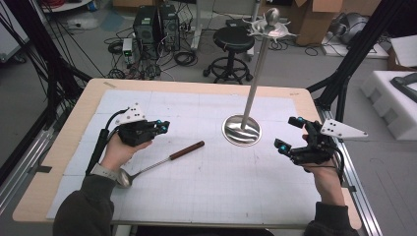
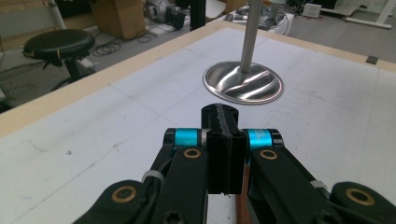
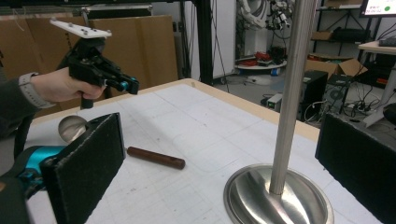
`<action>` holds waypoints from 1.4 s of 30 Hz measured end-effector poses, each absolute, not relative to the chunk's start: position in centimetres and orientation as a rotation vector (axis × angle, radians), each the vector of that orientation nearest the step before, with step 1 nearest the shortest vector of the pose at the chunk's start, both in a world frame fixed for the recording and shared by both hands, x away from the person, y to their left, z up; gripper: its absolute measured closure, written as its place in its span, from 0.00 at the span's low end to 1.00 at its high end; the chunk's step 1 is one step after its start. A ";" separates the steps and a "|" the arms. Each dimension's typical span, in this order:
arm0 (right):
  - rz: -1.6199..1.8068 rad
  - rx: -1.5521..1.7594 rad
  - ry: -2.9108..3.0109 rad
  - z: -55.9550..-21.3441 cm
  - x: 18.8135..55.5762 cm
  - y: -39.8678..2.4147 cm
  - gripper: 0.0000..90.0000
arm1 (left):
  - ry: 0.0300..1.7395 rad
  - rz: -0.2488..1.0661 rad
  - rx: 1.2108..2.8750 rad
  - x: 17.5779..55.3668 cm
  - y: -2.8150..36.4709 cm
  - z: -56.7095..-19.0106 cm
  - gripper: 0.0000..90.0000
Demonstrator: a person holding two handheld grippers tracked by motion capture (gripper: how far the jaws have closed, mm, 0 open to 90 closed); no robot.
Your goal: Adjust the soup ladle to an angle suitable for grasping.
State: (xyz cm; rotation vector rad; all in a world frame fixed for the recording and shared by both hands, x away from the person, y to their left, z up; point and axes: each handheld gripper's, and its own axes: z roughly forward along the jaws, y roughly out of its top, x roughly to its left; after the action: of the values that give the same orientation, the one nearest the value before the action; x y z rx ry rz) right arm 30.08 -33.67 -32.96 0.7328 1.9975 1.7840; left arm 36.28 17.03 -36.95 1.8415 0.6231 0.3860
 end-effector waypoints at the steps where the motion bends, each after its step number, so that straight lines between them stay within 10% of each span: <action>1: 1.789 0.735 1.990 -33.0 30.0 -33.7 0.00 | 0.636 0.379 1.845 36.7 17.0 -37.1 1.00; 42: 1.802 0.732 1.964 -32.8 29.8 -34.1 0.00 | 0.698 0.212 2.158 42.4 10.1 -43.0 1.00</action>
State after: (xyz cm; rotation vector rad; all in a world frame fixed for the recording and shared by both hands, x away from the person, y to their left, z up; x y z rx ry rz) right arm 29.83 -34.13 -32.82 0.7319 1.9643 1.8020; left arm 42.42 10.14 -42.99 2.1578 0.6984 0.2116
